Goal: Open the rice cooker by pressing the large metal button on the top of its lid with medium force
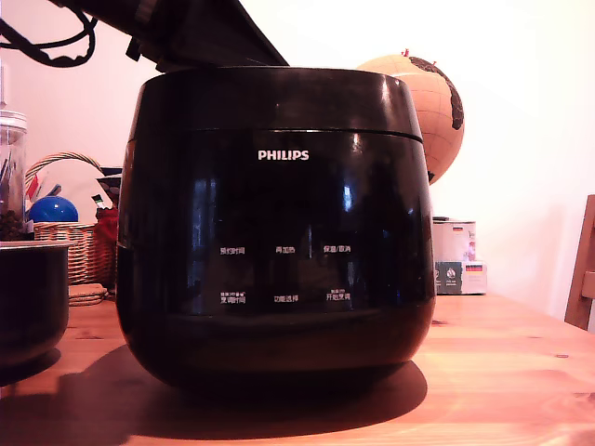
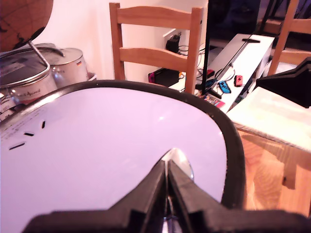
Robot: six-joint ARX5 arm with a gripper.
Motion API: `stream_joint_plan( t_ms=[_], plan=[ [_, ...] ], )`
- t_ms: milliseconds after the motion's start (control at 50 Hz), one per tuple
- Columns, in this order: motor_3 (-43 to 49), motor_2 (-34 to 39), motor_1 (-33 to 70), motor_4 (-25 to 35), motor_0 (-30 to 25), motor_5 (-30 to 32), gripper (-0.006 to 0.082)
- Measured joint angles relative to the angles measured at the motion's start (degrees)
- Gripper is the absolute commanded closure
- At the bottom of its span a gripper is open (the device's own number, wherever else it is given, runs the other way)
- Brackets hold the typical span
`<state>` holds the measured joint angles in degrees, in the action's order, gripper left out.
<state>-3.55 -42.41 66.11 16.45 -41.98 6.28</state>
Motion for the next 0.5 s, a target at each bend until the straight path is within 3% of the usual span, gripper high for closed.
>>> stream_joint_plan(
  t_ms=[500],
  plan=[
    [2.9,-2.4,2.6,0.0,-0.5,1.4,0.0786]
  ],
)
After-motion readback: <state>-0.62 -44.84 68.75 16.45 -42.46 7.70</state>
